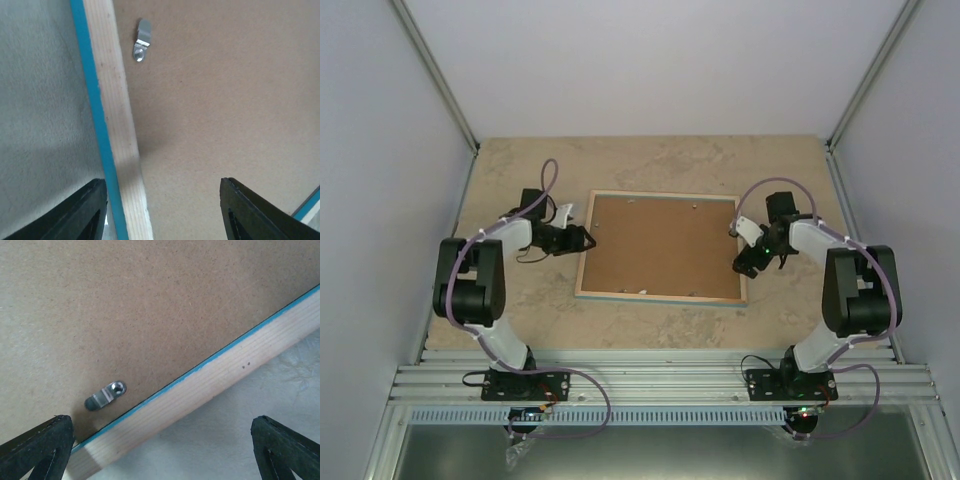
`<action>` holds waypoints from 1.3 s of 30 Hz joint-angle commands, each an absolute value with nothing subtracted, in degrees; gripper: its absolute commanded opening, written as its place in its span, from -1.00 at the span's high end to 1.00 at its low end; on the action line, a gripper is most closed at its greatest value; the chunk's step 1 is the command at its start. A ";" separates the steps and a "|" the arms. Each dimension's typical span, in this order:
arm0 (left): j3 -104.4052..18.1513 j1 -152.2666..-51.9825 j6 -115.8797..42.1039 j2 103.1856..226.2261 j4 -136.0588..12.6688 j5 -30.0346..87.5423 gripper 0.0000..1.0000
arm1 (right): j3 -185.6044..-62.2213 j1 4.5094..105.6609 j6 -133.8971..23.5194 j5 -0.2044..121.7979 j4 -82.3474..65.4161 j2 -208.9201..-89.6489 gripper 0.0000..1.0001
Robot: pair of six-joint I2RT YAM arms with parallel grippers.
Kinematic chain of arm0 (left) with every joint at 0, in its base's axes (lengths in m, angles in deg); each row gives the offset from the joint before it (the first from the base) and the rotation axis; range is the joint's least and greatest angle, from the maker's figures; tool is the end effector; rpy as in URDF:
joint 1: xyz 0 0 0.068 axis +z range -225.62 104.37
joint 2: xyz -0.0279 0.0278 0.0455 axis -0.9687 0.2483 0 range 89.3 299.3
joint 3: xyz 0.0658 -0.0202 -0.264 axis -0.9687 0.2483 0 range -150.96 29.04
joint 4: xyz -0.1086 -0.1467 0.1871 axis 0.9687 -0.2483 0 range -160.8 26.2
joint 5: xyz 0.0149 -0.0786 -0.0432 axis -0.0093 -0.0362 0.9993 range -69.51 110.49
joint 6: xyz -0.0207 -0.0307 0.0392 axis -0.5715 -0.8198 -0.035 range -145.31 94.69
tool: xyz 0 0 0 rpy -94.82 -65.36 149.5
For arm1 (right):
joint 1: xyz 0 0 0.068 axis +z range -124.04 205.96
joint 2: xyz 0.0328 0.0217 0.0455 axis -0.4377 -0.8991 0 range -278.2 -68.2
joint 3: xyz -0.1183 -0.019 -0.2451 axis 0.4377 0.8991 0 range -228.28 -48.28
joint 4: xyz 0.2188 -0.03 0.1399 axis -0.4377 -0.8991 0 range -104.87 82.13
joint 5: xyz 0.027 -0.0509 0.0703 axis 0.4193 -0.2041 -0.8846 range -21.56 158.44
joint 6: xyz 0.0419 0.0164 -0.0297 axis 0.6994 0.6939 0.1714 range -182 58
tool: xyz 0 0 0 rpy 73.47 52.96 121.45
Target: Put the photo into the frame
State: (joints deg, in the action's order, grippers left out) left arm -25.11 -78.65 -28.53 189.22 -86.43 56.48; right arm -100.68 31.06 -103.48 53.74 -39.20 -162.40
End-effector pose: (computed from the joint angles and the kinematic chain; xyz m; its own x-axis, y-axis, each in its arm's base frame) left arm 0.3156 -0.0377 0.1443 -0.9415 0.0043 -0.3369 0.2062 0.7981 -0.5661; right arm 0.2915 0.0349 0.1545 -0.6086 -0.6975 -0.3783 -0.7507 0.6606 -0.0103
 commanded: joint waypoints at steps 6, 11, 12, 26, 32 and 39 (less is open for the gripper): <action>-28.03 -78.99 -12.85 174.73 -91.29 48.95 -0.61 | -107.73 29.91 -104.48 44.08 -46.61 -155.76 -0.95; -32.81 -78.97 -8.51 176.25 -94.88 47.40 -0.72 | -113.15 29.91 -102.82 44.70 -43.51 -158.62 -0.95; -34.29 -78.97 -7.53 177.72 -95.84 47.75 -0.73 | -114.66 29.91 -102.45 44.12 -42.94 -159.72 -0.95; -51.24 -79.03 -0.45 190.82 -103.60 49.23 -0.99 | -140.99 31.21 -96.35 32.95 -43.33 -182.95 -0.92; -51.75 -78.97 -2.45 190.56 -103.72 43.57 -0.99 | -148.46 35.23 -99.90 32.73 -46.86 -188.84 -0.93; -49.95 -79.04 -3.60 188.92 -103.25 37.60 -0.99 | -152.35 41.84 -100.97 34.55 -44.55 -195.61 -0.92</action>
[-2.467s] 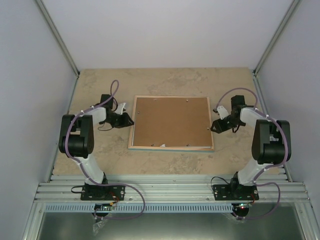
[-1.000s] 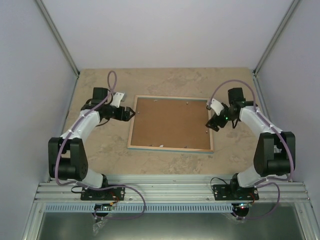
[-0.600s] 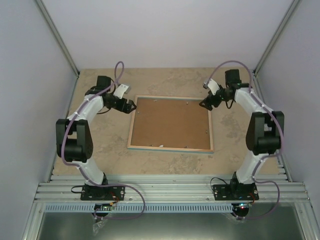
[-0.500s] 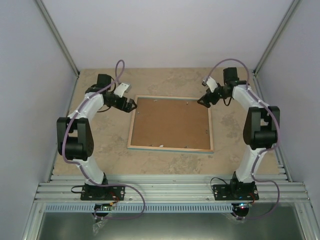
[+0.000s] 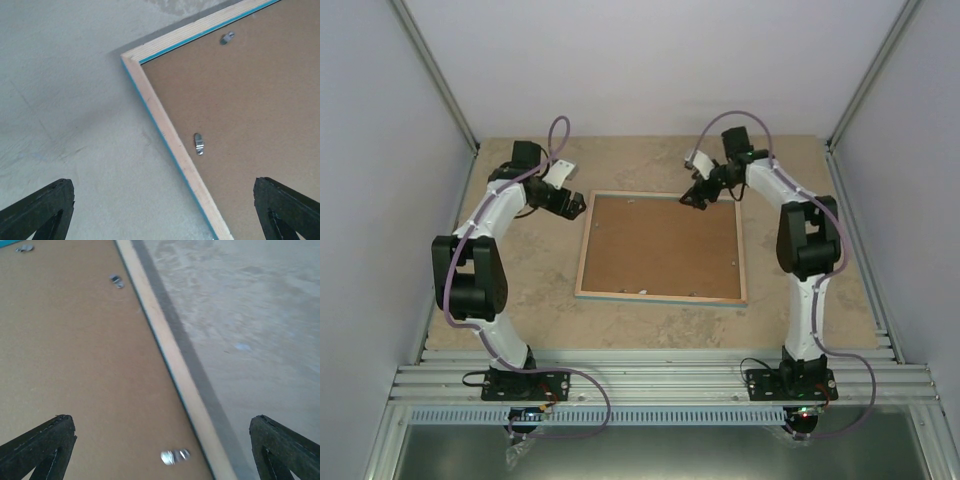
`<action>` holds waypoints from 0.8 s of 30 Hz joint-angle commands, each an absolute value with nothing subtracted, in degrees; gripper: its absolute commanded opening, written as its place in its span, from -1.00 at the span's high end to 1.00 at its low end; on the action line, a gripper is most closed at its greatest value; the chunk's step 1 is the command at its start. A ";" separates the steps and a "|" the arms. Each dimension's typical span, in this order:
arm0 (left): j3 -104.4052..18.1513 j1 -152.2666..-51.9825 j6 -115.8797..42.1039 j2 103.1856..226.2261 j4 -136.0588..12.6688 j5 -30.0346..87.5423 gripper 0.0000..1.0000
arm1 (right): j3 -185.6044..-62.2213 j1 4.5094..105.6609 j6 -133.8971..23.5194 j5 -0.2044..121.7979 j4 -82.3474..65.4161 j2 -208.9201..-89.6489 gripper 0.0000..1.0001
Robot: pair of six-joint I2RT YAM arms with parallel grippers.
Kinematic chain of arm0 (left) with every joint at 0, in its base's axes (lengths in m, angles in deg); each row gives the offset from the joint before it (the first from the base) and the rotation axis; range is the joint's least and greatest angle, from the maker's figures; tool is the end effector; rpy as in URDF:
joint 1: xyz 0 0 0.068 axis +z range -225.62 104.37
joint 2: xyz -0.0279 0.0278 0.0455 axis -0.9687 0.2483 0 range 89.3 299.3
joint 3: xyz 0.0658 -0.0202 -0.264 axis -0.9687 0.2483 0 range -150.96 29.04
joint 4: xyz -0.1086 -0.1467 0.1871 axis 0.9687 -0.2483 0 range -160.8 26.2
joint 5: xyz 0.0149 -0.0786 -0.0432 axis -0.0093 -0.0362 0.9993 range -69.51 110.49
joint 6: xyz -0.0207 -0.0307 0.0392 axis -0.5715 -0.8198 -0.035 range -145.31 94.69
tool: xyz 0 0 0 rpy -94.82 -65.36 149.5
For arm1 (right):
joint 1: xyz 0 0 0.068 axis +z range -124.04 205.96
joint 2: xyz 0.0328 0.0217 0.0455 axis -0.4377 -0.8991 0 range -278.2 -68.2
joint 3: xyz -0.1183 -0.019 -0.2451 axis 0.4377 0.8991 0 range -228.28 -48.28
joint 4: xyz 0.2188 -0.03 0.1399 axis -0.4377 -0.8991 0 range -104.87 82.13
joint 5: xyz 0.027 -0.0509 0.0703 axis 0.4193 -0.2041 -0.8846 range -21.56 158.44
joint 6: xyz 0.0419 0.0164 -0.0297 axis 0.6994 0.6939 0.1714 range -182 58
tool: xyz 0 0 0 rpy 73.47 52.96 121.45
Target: Put the photo into the frame
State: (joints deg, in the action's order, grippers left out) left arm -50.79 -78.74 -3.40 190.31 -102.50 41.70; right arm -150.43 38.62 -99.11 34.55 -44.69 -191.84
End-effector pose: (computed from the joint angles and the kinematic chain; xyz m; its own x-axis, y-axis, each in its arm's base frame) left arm 0.3730 -0.0333 0.2474 -0.7147 0.3874 -0.5824 0.5375 0.8369 -0.1030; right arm 0.4548 0.1223 0.2113 -0.3798 -0.5987 -0.7052 -0.8739 0.4822 0.0614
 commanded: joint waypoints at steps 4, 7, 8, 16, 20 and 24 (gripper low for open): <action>-51.25 -78.98 -3.85 190.89 -105.25 38.04 -0.99 | -157.00 44.69 -99.88 37.17 -42.56 -200.03 -0.92; -51.22 -78.95 -3.95 192.33 -105.79 37.58 -0.98 | -165.36 45.82 -99.38 38.49 -43.92 -205.35 -0.92; -50.91 -78.96 -4.56 192.65 -105.19 36.94 -0.98 | -167.62 46.14 -99.35 39.14 -44.25 -207.06 -0.92; -50.72 -79.02 -13.45 194.23 -101.99 34.20 -0.87 | -173.41 48.76 -102.59 44.09 -44.86 -214.04 -0.85; -48.77 -79.24 -20.20 193.81 -101.44 31.94 -0.81 | -170.78 49.64 -102.46 45.17 -45.73 -213.27 -0.65; -43.76 -81.56 -23.75 190.42 -99.72 29.74 -0.84 | -164.43 50.01 -100.53 45.55 -44.07 -210.45 -0.34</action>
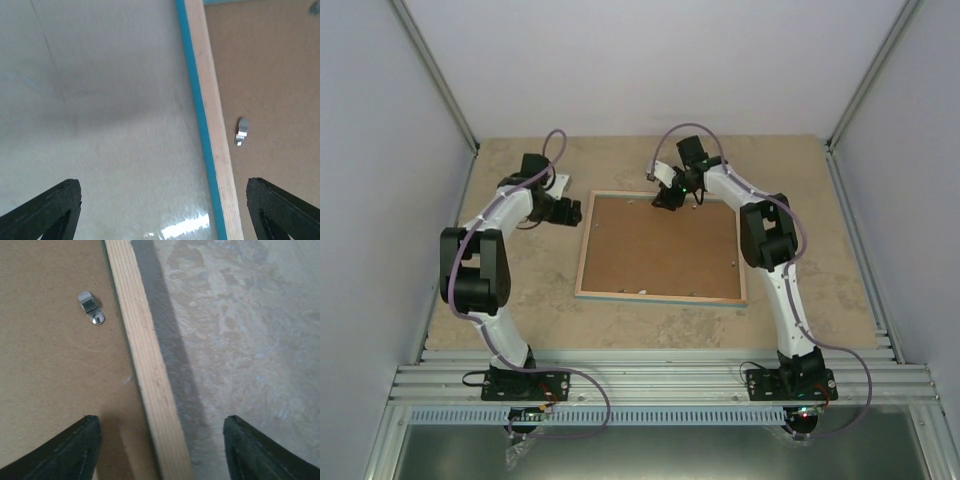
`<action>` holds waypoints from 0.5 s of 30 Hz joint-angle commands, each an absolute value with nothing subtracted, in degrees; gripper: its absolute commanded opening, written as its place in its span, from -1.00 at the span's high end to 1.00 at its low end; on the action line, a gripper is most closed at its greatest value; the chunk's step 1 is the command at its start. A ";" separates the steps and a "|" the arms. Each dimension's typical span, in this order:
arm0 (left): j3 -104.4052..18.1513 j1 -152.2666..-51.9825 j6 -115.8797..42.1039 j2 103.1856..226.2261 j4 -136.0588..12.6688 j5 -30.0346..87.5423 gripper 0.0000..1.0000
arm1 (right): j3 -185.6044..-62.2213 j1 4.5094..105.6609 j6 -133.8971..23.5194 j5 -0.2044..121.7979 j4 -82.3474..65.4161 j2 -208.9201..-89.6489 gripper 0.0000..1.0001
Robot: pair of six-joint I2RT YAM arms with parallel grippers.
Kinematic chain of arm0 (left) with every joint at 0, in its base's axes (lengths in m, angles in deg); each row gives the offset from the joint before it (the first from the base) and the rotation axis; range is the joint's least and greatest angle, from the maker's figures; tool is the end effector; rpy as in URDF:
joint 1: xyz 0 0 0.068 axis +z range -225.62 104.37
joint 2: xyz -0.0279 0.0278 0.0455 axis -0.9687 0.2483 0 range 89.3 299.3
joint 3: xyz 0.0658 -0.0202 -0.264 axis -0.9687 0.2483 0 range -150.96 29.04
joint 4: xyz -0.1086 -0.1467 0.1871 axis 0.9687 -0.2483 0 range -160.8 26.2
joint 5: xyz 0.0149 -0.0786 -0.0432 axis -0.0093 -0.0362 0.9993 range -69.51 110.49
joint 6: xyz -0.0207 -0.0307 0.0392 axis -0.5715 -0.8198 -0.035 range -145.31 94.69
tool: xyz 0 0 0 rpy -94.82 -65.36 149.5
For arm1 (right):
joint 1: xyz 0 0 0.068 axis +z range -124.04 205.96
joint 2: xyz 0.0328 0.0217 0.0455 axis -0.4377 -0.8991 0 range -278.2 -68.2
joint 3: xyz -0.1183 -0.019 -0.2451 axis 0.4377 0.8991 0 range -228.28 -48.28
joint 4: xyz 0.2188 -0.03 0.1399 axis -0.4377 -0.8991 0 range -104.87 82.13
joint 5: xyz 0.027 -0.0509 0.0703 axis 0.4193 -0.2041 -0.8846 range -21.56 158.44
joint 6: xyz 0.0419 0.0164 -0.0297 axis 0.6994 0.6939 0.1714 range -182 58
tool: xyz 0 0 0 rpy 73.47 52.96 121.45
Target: Put the photo into the frame
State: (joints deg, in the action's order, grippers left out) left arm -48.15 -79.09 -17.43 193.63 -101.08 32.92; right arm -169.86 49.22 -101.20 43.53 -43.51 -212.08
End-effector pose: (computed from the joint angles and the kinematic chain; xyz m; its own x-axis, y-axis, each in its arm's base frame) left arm 0.3765 -0.0305 0.2128 -0.8710 0.1870 -0.4543 0.2739 0.9525 -0.1330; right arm 0.4894 0.2265 0.1416 -0.2472 -0.7302 -0.6370 -0.9288 0.3658 -0.0589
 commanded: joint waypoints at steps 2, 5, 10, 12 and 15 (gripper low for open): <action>-42.26 -82.96 -24.68 189.45 -99.44 27.91 -0.84 | -161.68 50.23 -99.97 46.30 -43.34 -209.05 -0.22; -40.46 -84.52 -27.63 188.29 -98.19 26.21 -0.83 | -157.37 50.30 -99.45 47.14 -42.38 -207.10 -0.07; -39.49 -85.17 -29.21 188.22 -97.37 24.06 -0.79 | -151.12 50.31 -98.36 50.91 -40.51 -203.69 0.38; -39.97 -85.19 -29.89 188.51 -96.82 22.51 -0.76 | -148.82 50.30 -96.93 52.21 -39.76 -202.25 0.58; -41.93 -85.19 -30.12 189.78 -96.16 21.38 -0.74 | -145.47 50.22 -92.81 53.39 -38.67 -200.12 0.85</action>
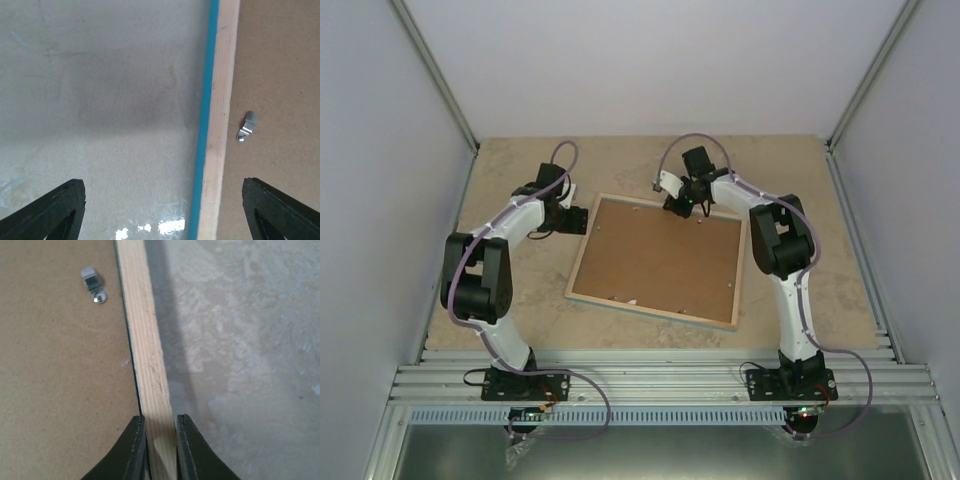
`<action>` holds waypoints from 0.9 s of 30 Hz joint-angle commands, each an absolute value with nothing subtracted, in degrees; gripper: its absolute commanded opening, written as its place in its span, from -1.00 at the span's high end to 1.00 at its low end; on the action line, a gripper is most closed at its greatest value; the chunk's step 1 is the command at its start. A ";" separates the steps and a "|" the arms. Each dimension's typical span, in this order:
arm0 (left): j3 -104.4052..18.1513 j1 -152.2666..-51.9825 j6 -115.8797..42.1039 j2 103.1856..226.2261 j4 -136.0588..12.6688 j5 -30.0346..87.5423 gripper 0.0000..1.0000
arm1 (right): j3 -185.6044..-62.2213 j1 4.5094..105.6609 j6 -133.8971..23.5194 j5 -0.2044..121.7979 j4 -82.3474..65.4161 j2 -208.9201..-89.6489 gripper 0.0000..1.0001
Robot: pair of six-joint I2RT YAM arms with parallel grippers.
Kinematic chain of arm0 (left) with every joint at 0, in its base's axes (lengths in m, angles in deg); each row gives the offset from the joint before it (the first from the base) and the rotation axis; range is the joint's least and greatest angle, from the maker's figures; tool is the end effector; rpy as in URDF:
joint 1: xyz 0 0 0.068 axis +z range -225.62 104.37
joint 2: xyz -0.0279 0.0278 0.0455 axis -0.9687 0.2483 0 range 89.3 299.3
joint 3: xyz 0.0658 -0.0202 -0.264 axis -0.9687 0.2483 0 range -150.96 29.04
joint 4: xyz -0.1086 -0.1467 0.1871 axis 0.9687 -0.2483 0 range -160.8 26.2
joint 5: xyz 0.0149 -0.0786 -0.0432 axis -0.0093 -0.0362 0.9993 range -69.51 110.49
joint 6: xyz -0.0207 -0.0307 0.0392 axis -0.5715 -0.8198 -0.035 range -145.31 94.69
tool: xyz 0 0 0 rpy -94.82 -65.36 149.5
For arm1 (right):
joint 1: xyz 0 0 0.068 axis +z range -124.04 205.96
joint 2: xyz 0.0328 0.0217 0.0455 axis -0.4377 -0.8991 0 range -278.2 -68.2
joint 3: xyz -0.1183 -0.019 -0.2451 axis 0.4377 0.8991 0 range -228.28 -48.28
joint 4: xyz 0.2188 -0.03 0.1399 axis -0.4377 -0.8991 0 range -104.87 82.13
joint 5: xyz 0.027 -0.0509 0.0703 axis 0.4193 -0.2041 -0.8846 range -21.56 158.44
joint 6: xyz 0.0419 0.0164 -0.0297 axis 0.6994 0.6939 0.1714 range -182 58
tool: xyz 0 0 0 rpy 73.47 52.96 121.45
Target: Put the photo into the frame
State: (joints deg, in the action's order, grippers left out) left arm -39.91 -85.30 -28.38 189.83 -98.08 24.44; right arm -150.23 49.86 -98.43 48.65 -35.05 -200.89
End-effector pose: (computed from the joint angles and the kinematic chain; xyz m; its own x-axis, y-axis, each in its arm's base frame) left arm 0.3477 -0.0618 0.1959 -0.9087 0.1008 -0.4050 0.1470 0.9855 -0.0846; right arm 0.4498 0.2123 0.1428 -0.2992 -0.7438 -0.5977 -0.8990 0.4297 -0.0846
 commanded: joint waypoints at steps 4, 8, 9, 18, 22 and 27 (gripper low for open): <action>-44.91 -85.20 -29.04 192.11 -95.13 23.23 -0.71 | -140.86 50.22 -86.55 52.79 -36.94 -197.36 0.99; -46.52 -85.67 -25.69 194.28 -94.15 27.99 -0.70 | -136.11 50.22 -86.02 49.76 -34.62 -195.12 0.98; -46.97 -85.98 -23.13 194.81 -94.20 29.68 -0.70 | -135.80 50.22 -86.98 48.90 -34.63 -194.63 0.92; -47.16 -86.79 -23.38 199.38 -95.33 29.67 -0.51 | -146.46 50.32 -87.03 44.02 -39.64 -195.36 -0.39; -45.68 -86.79 -23.94 199.60 -95.07 30.16 -0.42 | -152.27 52.09 -85.78 45.14 -41.84 -199.67 -0.45; -44.16 -86.79 -23.97 199.34 -94.76 30.76 -0.30 | -158.44 54.13 -85.00 47.22 -43.04 -204.52 -0.45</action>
State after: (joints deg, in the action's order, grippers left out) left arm -45.63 -86.72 -23.83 199.29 -95.07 29.53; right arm -154.95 52.13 -86.54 46.13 -40.03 -200.30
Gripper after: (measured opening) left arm 0.668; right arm 0.726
